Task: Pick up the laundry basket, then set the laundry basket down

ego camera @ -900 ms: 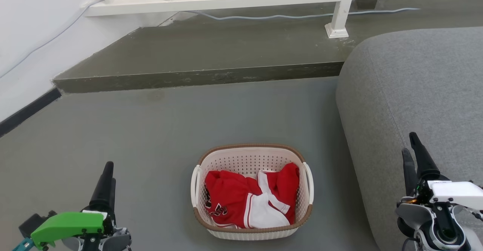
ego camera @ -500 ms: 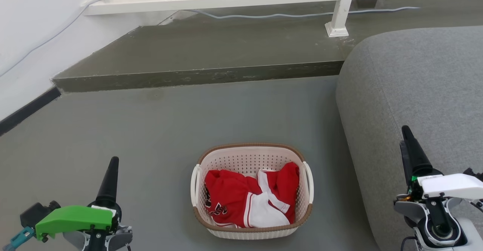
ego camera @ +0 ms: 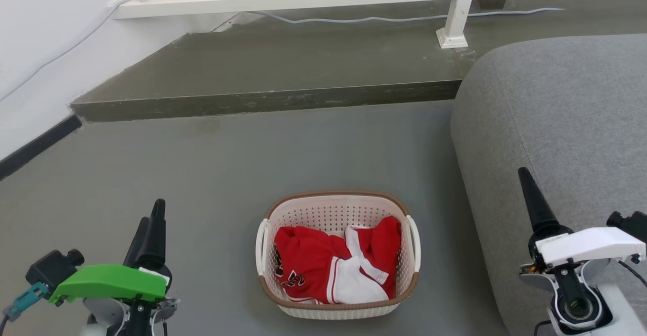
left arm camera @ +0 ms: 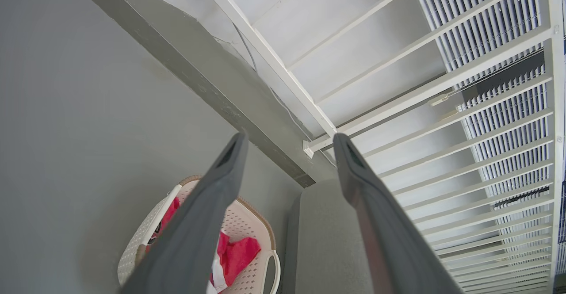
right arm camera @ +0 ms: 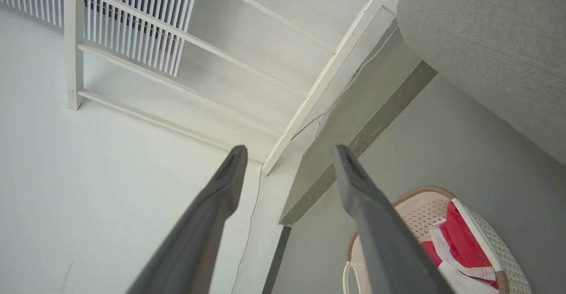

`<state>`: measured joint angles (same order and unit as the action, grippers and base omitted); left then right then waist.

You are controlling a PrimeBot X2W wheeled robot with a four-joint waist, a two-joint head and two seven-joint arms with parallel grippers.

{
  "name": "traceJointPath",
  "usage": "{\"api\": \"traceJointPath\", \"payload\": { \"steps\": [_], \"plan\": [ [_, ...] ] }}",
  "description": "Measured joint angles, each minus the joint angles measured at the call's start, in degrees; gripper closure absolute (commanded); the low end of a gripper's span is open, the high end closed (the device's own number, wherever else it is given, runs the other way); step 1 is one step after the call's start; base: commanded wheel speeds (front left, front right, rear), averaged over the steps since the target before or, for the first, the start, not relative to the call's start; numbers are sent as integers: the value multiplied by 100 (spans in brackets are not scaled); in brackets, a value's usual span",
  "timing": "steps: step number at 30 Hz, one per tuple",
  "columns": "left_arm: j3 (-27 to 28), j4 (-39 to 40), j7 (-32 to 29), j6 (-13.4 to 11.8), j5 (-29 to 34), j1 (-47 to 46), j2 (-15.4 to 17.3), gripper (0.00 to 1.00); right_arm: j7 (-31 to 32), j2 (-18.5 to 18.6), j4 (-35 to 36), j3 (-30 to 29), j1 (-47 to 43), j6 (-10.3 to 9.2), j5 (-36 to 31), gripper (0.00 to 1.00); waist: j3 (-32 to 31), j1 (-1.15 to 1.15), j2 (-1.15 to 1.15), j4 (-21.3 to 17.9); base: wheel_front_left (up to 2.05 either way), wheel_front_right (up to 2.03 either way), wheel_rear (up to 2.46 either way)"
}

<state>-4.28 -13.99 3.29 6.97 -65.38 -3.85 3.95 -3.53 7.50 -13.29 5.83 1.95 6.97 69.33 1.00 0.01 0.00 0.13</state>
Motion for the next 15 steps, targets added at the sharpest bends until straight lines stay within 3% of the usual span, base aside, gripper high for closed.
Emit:
{"api": "traceJointPath", "payload": {
  "steps": [15],
  "plan": [
    [-242, 92, 287, -12, 1677, -44, 29, 0, -260, 156, -100, 356, 169, -9, -1412, 0, 27, 0, 0, -16, 0, 0, 0]
  ]
}}
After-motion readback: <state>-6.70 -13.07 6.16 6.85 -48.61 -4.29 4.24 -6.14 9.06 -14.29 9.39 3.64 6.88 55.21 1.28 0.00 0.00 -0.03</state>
